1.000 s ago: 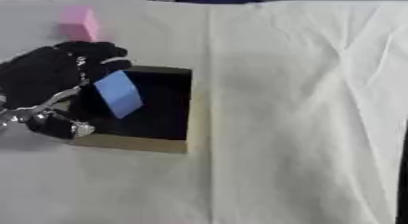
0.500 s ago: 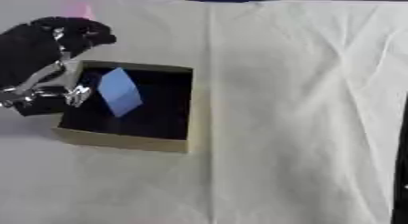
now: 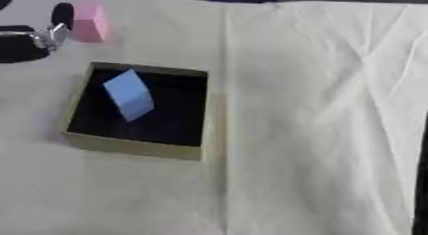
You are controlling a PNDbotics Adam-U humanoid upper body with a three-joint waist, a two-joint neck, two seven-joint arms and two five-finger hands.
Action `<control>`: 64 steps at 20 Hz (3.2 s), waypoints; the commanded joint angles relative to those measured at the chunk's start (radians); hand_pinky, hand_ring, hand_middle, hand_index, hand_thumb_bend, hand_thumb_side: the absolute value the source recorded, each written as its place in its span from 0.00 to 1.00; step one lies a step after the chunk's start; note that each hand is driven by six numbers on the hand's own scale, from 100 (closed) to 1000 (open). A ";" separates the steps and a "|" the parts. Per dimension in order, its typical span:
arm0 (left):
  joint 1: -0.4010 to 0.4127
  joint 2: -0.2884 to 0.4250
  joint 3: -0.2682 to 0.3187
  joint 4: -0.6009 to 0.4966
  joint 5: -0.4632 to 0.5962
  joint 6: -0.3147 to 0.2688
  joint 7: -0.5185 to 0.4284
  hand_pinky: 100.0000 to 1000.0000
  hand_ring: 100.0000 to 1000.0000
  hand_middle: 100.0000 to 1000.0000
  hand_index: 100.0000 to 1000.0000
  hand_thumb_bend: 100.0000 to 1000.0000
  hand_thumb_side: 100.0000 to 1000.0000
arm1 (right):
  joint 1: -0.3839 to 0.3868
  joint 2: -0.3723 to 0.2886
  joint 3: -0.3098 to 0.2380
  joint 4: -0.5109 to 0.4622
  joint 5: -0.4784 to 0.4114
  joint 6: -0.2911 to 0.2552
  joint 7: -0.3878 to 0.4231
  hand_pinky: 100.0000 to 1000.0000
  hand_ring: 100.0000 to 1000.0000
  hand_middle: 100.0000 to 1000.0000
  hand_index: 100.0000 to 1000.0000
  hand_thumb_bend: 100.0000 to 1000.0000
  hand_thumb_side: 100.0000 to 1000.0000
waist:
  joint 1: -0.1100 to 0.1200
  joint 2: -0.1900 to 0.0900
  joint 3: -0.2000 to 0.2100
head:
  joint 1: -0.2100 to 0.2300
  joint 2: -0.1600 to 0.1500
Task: Pick up objects on the table and place them in the box.
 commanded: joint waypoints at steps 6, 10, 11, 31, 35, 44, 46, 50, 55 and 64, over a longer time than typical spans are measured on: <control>-0.150 0.010 0.001 0.190 -0.018 -0.008 -0.123 0.86 0.91 0.88 0.92 0.11 0.00 | -0.034 -0.047 0.003 0.015 0.002 -0.002 0.008 0.76 0.83 0.43 0.69 0.24 0.83 | 0.004 -0.005 0.002 | 0.018 -0.031; -0.217 -0.018 -0.010 0.296 -0.063 -0.037 -0.186 0.87 0.92 0.88 0.92 0.24 0.00 | -0.040 -0.055 0.003 0.025 -0.005 -0.004 0.009 0.76 0.83 0.43 0.69 0.24 0.83 | 0.007 0.001 0.004 | 0.023 -0.036; -0.232 -0.027 -0.010 0.320 -0.076 -0.043 -0.198 0.87 0.92 0.88 0.92 0.26 0.00 | -0.041 -0.056 0.004 0.027 -0.006 -0.005 0.009 0.76 0.83 0.43 0.69 0.24 0.83 | 0.007 0.002 0.004 | 0.025 -0.038; -0.402 -0.126 0.095 0.884 -0.312 -0.175 -0.178 0.92 0.97 0.91 0.93 0.45 0.12 | -0.068 -0.075 0.008 0.067 -0.025 -0.014 0.013 0.77 0.83 0.42 0.69 0.26 0.82 | 0.004 0.024 0.006 | 0.072 -0.090; -0.413 -0.142 0.113 0.965 -0.314 -0.182 -0.147 0.91 0.96 0.90 0.95 0.43 0.12 | -0.078 -0.082 0.008 0.080 -0.035 -0.017 0.014 0.77 0.83 0.42 0.69 0.26 0.82 | 0.004 0.035 -0.001 | 0.083 -0.096; -0.482 -0.128 0.130 1.000 -0.355 -0.196 -0.155 0.91 0.98 0.89 0.93 0.45 0.14 | -0.107 -0.102 0.018 0.112 -0.055 -0.029 0.022 0.77 0.84 0.41 0.69 0.27 0.82 | 0.016 0.062 -0.027 | 0.121 -0.113; -0.497 -0.125 0.133 1.007 -0.354 -0.201 -0.178 0.91 0.98 0.89 0.93 0.42 0.14 | -0.112 -0.107 0.019 0.117 -0.058 -0.031 0.022 0.77 0.84 0.41 0.69 0.27 0.82 | 0.021 0.067 -0.032 | 0.130 -0.117; -0.524 -0.118 0.144 1.039 -0.352 -0.207 -0.245 0.92 0.99 0.89 0.92 0.43 0.16 | -0.115 -0.115 0.020 0.123 -0.064 -0.035 0.023 0.77 0.84 0.41 0.68 0.27 0.81 | 0.031 0.073 -0.038 | 0.145 -0.121; -0.533 -0.108 0.162 1.046 -0.350 -0.200 -0.318 0.93 1.00 0.89 0.93 0.40 0.16 | -0.117 -0.126 0.019 0.129 -0.073 -0.037 0.022 0.77 0.84 0.41 0.68 0.27 0.81 | 0.039 0.080 -0.044 | 0.156 -0.124; -0.521 -0.103 0.183 1.064 -0.350 -0.160 -0.312 0.93 1.00 0.90 0.94 0.38 0.14 | -0.128 -0.140 0.016 0.147 -0.094 -0.040 0.019 0.76 0.84 0.41 0.68 0.28 0.80 | 0.040 0.100 -0.055 | 0.172 -0.145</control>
